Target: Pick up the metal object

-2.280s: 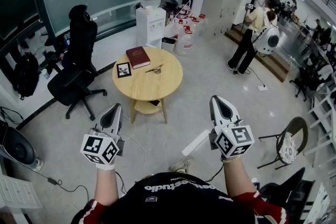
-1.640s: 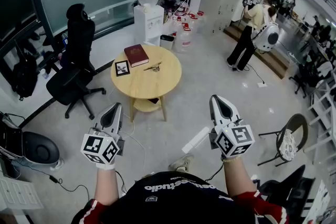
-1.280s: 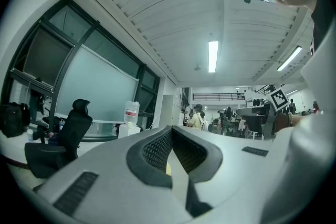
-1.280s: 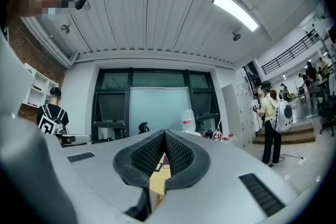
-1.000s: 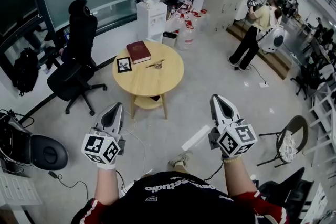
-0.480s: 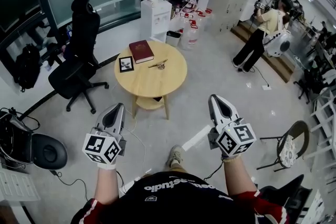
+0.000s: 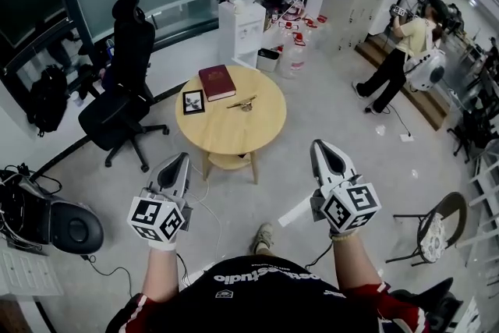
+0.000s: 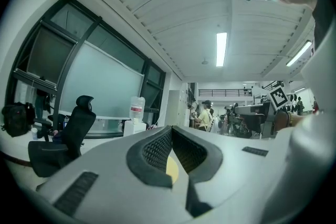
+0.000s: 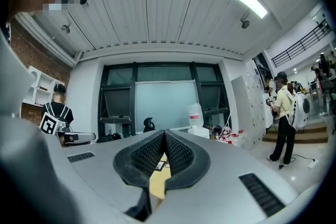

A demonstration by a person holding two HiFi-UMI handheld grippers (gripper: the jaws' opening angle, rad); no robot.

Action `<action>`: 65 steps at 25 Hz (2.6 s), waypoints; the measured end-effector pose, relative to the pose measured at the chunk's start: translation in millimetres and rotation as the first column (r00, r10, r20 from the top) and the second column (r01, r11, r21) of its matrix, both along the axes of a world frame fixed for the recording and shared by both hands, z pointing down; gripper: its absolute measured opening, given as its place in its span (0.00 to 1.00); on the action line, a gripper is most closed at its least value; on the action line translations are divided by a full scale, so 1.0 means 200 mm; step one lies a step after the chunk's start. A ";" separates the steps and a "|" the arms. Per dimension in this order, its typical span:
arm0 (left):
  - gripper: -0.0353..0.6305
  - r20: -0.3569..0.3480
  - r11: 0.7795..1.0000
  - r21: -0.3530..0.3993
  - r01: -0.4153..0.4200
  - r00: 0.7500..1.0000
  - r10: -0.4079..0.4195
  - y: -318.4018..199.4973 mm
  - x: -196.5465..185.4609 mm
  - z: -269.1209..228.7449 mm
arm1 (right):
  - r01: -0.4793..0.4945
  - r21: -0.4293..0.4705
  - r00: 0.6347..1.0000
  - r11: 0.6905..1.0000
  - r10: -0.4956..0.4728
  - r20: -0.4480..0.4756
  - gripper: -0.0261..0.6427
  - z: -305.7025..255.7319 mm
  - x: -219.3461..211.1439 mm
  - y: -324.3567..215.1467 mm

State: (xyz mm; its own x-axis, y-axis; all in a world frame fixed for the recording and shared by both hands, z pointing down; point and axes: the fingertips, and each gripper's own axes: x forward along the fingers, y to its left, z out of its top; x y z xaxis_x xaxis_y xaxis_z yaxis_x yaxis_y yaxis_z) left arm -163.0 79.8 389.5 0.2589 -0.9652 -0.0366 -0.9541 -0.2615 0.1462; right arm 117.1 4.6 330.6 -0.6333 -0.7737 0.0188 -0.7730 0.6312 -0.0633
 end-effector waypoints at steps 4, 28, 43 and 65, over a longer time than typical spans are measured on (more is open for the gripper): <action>0.08 0.010 1.000 -0.005 -0.010 1.000 0.010 -0.11 0.05 -0.01 | -0.006 -0.014 1.000 1.000 0.006 -0.004 0.08 0.03 0.04 -0.10; 0.08 0.080 0.988 -0.081 -0.133 0.987 0.140 -1.08 0.49 0.03 | -0.041 -0.068 0.999 0.997 0.043 0.027 0.08 0.10 0.37 -0.94; 0.08 0.074 0.991 -0.064 -0.116 0.990 0.120 -1.32 0.59 -0.01 | 0.030 -0.045 0.999 0.999 -0.029 0.023 0.08 0.03 0.40 -1.22; 0.08 0.032 0.969 -0.028 -0.245 0.969 0.246 -1.53 0.07 0.00 | -0.038 -0.023 0.999 0.999 0.038 -0.036 0.08 -0.02 -0.19 -1.18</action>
